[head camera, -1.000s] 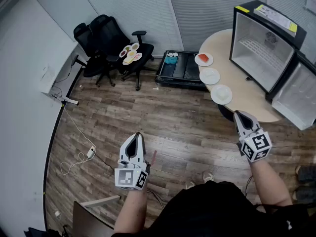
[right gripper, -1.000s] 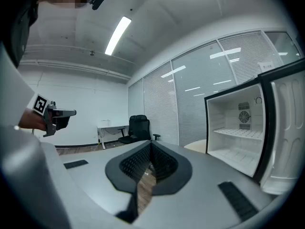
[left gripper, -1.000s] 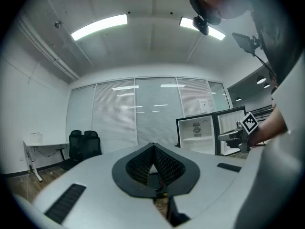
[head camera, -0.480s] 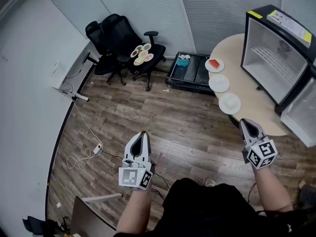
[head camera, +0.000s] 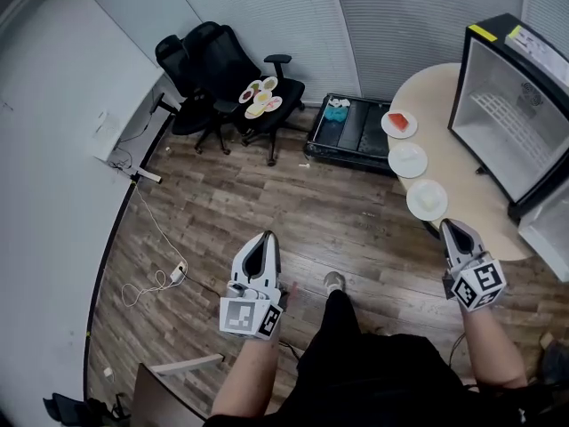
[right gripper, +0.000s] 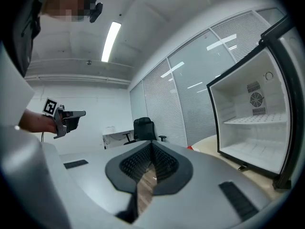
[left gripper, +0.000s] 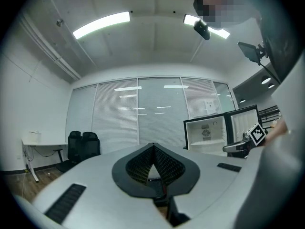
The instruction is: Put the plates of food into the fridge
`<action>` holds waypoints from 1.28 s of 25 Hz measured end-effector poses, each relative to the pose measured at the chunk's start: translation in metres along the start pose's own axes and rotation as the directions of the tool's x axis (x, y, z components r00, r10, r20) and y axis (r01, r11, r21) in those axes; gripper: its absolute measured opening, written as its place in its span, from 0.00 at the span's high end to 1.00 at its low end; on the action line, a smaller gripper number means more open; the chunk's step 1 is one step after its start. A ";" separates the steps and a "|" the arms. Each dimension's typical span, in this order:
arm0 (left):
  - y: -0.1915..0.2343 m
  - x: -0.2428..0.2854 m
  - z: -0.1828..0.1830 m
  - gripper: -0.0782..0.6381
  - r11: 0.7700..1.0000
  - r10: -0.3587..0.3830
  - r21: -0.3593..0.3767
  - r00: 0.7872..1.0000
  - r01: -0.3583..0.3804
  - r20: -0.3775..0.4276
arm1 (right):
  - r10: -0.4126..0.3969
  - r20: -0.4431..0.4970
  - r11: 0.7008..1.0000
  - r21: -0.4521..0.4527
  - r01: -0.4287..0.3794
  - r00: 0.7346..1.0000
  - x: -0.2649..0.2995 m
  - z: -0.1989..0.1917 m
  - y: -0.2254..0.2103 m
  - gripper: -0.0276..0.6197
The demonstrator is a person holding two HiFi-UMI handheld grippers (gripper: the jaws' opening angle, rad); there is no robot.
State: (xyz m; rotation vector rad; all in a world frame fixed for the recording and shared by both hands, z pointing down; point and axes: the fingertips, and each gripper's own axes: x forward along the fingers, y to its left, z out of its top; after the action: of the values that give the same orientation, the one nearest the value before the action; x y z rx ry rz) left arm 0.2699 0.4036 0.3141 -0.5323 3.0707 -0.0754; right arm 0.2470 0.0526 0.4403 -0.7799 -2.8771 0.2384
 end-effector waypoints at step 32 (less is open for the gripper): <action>0.166 0.260 -0.040 0.89 0.906 -0.416 -0.078 0.909 0.415 0.008 | -0.292 -0.070 0.956 -0.016 0.292 0.954 0.253 0.017 0.004 0.97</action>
State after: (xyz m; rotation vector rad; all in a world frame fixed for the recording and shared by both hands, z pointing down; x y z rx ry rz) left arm -0.0315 0.4743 0.3415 -1.1867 2.9177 0.0358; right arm 0.0296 0.1838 0.4490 -0.3457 -2.8753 0.1619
